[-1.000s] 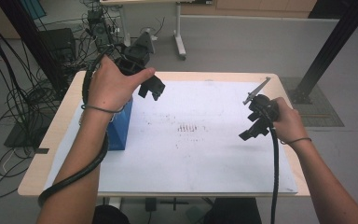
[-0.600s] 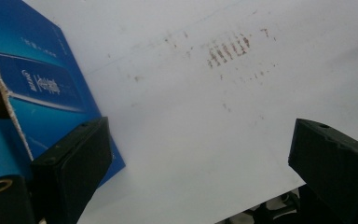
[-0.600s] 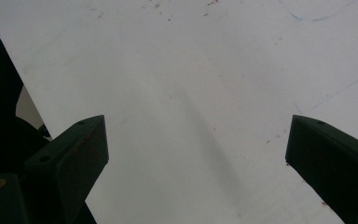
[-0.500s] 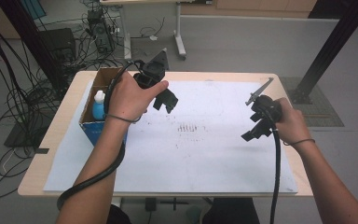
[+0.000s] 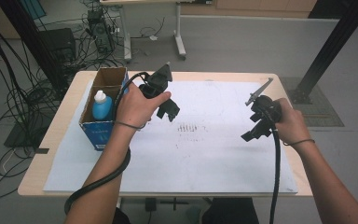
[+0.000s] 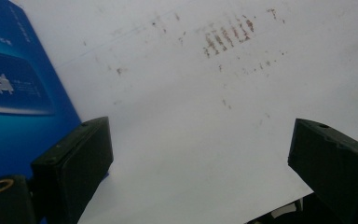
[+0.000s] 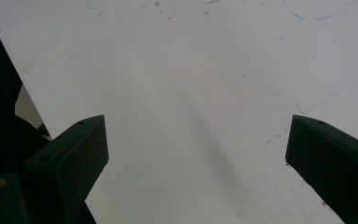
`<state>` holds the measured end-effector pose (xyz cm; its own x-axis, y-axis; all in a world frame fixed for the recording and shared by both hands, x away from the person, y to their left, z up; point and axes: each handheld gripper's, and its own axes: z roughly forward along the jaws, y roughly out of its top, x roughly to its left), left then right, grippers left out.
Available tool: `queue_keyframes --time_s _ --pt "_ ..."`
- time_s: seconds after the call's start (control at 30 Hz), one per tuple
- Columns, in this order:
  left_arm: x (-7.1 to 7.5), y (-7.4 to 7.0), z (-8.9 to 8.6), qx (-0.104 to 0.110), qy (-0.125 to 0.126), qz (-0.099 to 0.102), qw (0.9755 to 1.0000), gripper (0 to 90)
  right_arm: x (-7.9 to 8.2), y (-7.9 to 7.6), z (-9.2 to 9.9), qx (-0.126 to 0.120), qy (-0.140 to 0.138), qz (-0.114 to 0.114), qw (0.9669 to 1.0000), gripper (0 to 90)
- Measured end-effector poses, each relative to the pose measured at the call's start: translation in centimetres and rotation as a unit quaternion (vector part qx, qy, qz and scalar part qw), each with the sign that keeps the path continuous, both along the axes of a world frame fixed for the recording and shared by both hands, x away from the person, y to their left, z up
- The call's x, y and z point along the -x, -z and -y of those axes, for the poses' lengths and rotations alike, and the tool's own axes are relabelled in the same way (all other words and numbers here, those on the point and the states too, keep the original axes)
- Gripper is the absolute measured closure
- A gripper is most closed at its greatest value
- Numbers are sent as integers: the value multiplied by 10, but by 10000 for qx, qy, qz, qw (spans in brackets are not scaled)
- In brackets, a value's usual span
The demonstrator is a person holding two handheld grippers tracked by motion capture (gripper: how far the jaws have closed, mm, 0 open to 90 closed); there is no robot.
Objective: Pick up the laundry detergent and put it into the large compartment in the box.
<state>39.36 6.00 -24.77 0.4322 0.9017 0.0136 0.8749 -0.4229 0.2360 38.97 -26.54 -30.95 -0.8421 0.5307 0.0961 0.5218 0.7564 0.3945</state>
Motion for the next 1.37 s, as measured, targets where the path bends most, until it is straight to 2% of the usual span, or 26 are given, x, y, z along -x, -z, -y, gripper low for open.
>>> queue_keyframes --time_s 0.13,0.27,0.5,1.13,1.37 --pt "0 6 1 8 18 -52 10000 70 0 1 -1 -6 -7 -5 10000 56" --pt "0 19 3 -41 -20 -120 9999 71 1 1 -2 -3 -14 -15 10000 56" --pt "1 28 7 -45 19 -191 9998 71 3 0 -1 4 -19 6 10000 56" --pt "3 31 11 -23 58 -251 9997 73 5 -1 -2 -9 -10 5 10000 56" --pt "6 28 12 69 102 -231 9997 73 18 -9 1 -17 64 85 9999 56"
